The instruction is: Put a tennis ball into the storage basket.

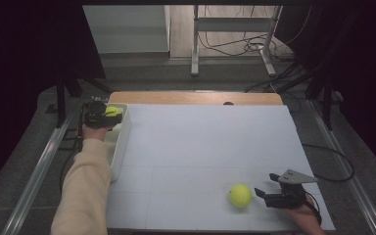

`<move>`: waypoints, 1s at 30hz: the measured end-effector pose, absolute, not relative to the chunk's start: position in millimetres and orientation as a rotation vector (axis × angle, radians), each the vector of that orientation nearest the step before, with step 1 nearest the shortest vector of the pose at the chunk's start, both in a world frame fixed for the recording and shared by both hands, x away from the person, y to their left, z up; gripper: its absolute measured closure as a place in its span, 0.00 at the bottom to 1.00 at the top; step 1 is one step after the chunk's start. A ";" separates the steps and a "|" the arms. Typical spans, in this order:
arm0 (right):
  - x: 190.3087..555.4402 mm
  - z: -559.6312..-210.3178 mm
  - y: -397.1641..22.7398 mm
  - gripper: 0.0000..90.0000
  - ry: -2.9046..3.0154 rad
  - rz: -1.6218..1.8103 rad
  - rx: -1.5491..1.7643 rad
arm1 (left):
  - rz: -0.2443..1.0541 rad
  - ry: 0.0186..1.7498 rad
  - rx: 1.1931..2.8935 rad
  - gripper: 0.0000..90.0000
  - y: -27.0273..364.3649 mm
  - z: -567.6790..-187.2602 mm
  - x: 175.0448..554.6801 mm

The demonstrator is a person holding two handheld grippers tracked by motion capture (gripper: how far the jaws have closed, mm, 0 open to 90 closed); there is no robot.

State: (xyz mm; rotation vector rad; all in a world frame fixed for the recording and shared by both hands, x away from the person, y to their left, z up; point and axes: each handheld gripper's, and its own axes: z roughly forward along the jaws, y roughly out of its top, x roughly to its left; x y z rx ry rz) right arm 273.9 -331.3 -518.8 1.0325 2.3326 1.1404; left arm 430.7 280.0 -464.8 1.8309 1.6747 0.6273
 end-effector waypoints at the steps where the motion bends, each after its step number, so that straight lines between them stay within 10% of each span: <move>1: 273.9 -518.9 -331.3 0.20 2.333 1.139 1.032 | 0.627 1.678 1.833 0.30 280.1 -465.6 430.9; 30: 273.2 -518.0 -331.4 0.20 2.333 1.137 1.032 | 0.589 1.526 1.761 0.20 279.1 -446.8 404.3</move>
